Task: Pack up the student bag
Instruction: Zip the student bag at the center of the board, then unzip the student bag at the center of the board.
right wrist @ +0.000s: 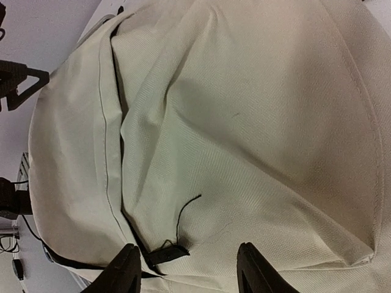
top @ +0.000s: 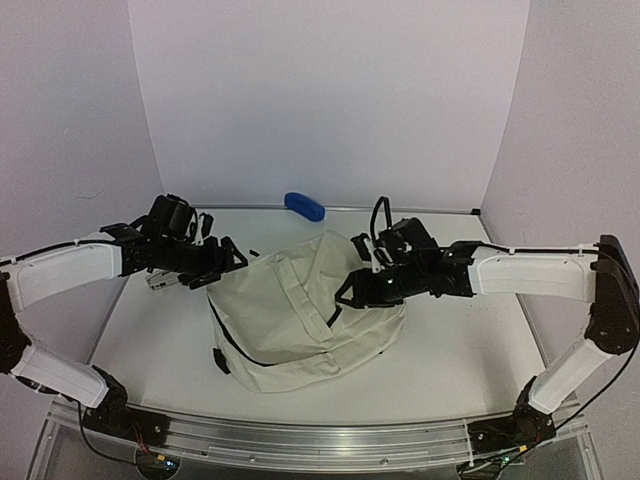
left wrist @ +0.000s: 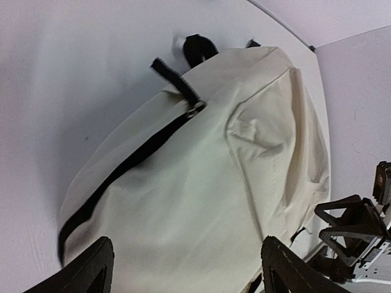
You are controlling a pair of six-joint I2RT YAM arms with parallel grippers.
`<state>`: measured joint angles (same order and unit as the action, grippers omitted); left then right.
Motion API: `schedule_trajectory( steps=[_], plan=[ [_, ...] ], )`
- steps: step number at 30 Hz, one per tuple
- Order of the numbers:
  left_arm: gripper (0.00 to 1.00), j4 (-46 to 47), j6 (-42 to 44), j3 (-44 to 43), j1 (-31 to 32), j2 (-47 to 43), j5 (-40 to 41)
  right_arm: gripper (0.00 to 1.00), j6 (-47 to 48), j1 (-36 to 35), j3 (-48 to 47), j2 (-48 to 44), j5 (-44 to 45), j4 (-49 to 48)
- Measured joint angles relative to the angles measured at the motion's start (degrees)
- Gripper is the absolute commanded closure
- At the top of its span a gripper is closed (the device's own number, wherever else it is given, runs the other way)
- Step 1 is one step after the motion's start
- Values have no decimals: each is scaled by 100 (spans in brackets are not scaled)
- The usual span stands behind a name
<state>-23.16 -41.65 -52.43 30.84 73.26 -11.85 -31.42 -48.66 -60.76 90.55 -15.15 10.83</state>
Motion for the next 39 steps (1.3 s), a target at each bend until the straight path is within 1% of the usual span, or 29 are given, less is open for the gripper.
schedule_trajectory(
  steps=[2,6,11,15,17,18,19,22,24,26,28,29,31,32,39],
  plan=[
    [8,-228,-198,187,-16,-383,206,54,-89,0,103,2,-90,-50],
    [7,-542,-568,256,-29,-928,378,57,-203,0,154,45,-298,-182],
    [6,-778,-970,436,-29,-922,237,58,-274,-14,154,131,-600,-442],
    [6,-785,-1216,913,-29,-907,-101,59,-298,-41,189,177,-701,-541],
    [8,-760,-1296,1063,-29,-905,-278,59,-308,-58,236,195,-700,-573],
    [11,-709,-1328,1109,-29,-900,-385,60,-310,-61,255,200,-700,-574],
    [16,-662,-1358,1128,-29,-888,-472,61,-312,-61,277,206,-700,-572],
    [40,-448,-1394,1133,-29,-774,-722,67,-313,-75,283,267,-700,-597],
    [58,-352,-1392,1133,-29,-663,-808,76,-312,-90,283,336,-700,-638],
    [73,-332,-1420,1133,-29,-560,-818,87,-309,-110,283,400,-700,-668],
    [86,-339,-1389,1133,-29,-514,-793,98,-342,-140,283,427,-695,-680],
    [90,-337,-1387,1133,-29,-508,-778,100,-350,-152,281,427,-692,-691],
    [97,-329,-1409,1133,-26,-507,-749,100,-329,-175,273,426,-676,-724],
    [99,-323,-1384,1133,-25,-505,-745,100,-330,-182,266,426,-657,-729],
    [100,-315,-1144,1125,-25,-332,-676,100,-192,-215,-81,426,-364,-720]
  ],
)
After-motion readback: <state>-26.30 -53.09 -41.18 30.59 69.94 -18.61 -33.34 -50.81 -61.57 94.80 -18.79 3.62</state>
